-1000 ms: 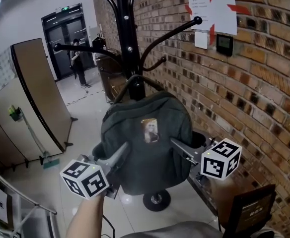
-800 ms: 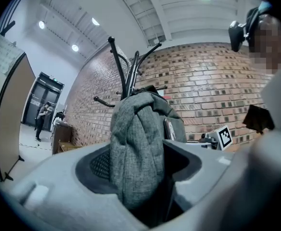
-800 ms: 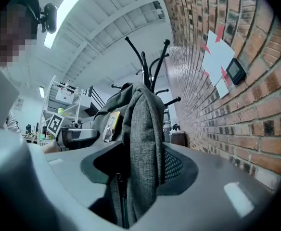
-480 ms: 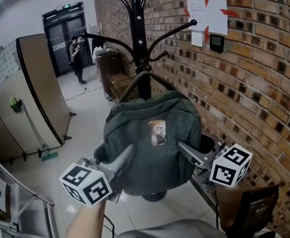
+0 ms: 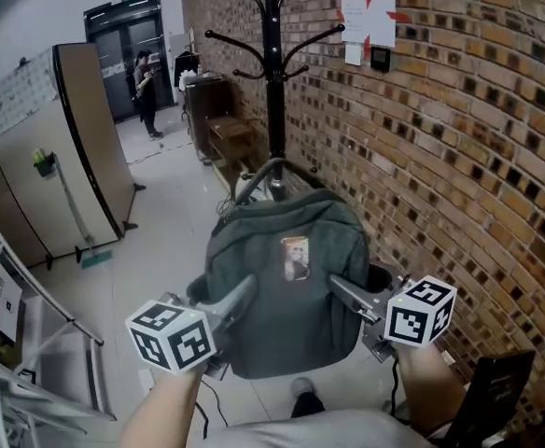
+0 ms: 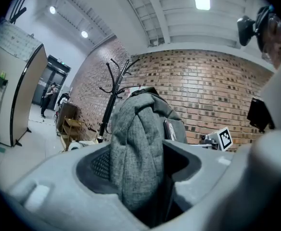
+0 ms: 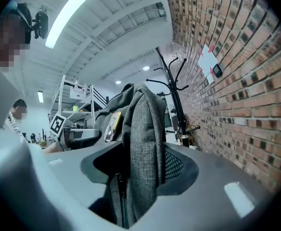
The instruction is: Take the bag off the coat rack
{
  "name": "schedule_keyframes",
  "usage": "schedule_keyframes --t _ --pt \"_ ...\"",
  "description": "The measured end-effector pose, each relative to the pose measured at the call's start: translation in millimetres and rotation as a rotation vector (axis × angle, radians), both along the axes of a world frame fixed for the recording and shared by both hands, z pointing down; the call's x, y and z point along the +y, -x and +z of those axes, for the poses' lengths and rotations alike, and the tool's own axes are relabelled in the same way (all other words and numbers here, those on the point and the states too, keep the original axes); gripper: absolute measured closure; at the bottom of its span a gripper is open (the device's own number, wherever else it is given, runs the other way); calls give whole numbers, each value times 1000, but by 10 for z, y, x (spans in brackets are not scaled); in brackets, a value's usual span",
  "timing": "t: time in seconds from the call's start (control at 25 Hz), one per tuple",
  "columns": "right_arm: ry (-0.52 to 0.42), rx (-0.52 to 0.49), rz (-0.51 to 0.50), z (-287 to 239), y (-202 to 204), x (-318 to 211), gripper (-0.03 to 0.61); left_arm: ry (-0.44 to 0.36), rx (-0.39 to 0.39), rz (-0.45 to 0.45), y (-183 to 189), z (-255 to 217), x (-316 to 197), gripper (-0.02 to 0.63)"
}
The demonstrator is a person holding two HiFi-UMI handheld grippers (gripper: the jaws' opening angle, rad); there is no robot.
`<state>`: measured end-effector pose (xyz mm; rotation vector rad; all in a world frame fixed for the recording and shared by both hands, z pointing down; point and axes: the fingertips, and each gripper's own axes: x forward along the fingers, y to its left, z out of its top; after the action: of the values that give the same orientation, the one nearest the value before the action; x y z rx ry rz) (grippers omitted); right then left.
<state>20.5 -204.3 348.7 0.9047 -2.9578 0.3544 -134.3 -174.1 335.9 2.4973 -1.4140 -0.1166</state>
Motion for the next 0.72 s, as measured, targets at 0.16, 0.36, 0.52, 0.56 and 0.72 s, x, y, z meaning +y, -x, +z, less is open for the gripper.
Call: schedule_keyframes --t 0.16,0.36,0.52,0.56,0.72 --pt "53 6 -6 121 -49 790 356 51 11 -1 -58 112 766 342" --pt "66 11 -26 135 -49 1494 350 66 26 -17 -59 120 1497 342" --pt "53 2 -43 140 -25 1745 350 46 13 -42 -32 101 1781 342" --pt "52 1 -45 139 -20 1778 350 45 13 -45 -27 96 1815 342" --pt "42 -4 -51 119 -13 1843 350 43 15 -49 -24 70 1881 344"
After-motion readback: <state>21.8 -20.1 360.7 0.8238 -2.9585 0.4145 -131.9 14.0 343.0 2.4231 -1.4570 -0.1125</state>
